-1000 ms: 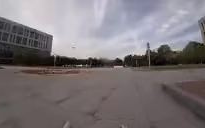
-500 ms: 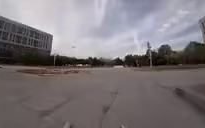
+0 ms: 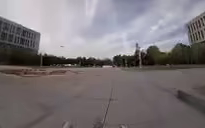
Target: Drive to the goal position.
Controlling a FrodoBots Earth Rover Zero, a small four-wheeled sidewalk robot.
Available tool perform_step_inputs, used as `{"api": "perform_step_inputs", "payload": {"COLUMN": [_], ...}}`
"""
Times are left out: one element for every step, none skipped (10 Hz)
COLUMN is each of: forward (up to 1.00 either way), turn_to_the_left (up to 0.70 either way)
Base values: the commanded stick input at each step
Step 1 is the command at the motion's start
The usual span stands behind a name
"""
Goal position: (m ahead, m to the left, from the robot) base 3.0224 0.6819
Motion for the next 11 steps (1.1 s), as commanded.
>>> {"api": "perform_step_inputs", "payload": {"forward": [0.99,0.99,0.99,0.99,0.99,0.99,0.99,0.99,0.99,0.99,0.99], "turn_to_the_left": [0.00,0.00,0.00,0.00,0.00,0.00,0.00,0.00,0.00,0.00,0.00]}}
